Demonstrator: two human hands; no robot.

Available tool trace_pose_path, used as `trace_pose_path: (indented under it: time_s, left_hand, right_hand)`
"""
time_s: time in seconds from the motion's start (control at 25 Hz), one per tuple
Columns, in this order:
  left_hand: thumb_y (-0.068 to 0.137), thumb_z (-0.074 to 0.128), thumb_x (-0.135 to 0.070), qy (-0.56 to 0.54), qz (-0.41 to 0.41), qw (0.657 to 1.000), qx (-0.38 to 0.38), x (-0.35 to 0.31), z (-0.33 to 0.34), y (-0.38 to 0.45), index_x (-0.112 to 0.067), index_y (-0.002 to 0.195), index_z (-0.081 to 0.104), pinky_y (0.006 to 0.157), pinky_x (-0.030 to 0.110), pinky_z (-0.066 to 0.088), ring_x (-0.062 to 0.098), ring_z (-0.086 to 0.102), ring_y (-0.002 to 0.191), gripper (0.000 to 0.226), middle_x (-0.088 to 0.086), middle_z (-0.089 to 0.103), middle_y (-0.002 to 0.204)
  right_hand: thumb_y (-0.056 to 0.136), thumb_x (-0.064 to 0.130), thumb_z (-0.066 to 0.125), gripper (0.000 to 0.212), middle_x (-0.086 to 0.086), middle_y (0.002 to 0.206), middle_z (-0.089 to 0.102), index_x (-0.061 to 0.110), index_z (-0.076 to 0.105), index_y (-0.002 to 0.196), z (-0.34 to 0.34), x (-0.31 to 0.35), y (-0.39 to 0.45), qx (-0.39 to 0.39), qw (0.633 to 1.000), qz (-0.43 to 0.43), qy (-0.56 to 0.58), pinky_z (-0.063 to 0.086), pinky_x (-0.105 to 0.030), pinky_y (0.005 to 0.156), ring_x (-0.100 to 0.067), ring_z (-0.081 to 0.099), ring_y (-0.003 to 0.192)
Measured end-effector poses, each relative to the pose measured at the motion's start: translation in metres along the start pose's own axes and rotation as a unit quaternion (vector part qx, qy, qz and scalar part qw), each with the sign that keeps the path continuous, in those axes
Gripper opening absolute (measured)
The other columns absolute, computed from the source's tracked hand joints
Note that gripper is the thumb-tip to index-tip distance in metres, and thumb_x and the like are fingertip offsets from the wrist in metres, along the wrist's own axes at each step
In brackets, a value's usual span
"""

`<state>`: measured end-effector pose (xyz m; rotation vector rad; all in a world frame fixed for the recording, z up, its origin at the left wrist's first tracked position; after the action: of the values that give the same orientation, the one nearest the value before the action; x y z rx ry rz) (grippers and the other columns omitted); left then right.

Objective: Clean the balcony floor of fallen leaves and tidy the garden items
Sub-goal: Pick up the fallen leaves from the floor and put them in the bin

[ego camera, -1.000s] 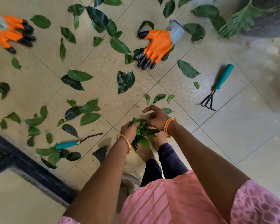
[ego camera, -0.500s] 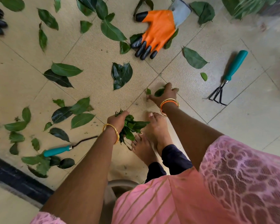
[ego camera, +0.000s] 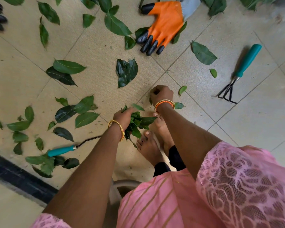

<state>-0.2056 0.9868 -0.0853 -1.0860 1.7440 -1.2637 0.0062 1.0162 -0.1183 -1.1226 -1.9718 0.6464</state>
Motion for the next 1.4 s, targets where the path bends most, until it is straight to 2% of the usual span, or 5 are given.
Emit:
trace_pose_path:
  time_s: [0.56,0.68,0.88,1.12,1.4]
  left_hand:
    - [0.084,0.066,-0.031,-0.013,-0.025,0.999,0.026,0.013,0.006,-0.033,-0.008,0.084,0.062,0.059,0.027,0.047,0.023,0.060,0.071,0.023,0.011,0.064,0.082]
    - [0.072,0.071,-0.035,-0.032,-0.051,0.997,0.038,0.017,-0.004,-0.026,-0.004,0.101,0.067,0.072,0.032,0.053,0.030,0.065,0.086,0.042,0.014,0.068,0.096]
    - [0.085,0.061,-0.032,-0.038,-0.049,0.994,0.091,0.004,-0.006,-0.007,-0.006,0.118,0.061,0.051,0.022,0.040,0.020,0.054,0.056,0.042,0.007,0.059,0.072]
    - [0.086,0.062,-0.030,-0.031,-0.055,0.988,0.139,-0.003,0.013,-0.004,-0.013,0.076,0.061,0.051,0.022,0.038,0.011,0.049,0.031,0.019,0.004,0.060,0.057]
    - [0.082,0.065,-0.032,-0.009,-0.050,0.987,0.153,0.004,0.041,-0.017,-0.016,0.084,0.068,0.050,0.021,0.037,0.013,0.050,0.041,0.017,0.003,0.061,0.064]
  right_hand:
    - [0.085,0.000,0.055,0.014,-0.010,0.083,0.064,0.008,0.065,0.078,-0.008,-0.029,-0.053,0.142,0.932,0.170,0.286,0.055,-0.031,0.065,-0.025,0.063,0.078]
    - [0.079,0.002,0.061,0.033,-0.014,0.122,0.055,0.011,0.060,0.111,-0.062,-0.066,-0.024,-0.021,0.985,0.139,0.102,0.048,-0.038,0.092,-0.032,0.055,0.110]
    - [0.066,0.021,0.083,0.106,-0.013,0.156,0.000,0.017,0.017,0.149,-0.034,-0.058,-0.001,0.113,0.928,-0.141,-0.324,0.030,-0.048,0.109,-0.038,0.007,0.142]
    - [0.086,0.000,0.060,0.021,-0.023,0.118,0.049,0.000,0.060,0.107,-0.029,-0.070,-0.009,0.000,0.918,-0.245,-0.312,0.051,-0.047,0.080,-0.039,0.047,0.105]
    - [0.083,0.002,0.055,0.013,-0.022,0.094,0.057,-0.005,0.066,0.088,-0.040,-0.092,0.001,-0.032,0.980,-0.108,-0.162,0.040,-0.031,0.066,-0.035,0.055,0.083]
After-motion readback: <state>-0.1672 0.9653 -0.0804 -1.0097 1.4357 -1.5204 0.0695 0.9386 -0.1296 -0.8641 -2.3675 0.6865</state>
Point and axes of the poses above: each hand's wrist, its own y-axis towards the middle knuckle, its own z-axis out of the palm, x = y × z, the point moved 10 cm from there along y, towards the middle knuckle
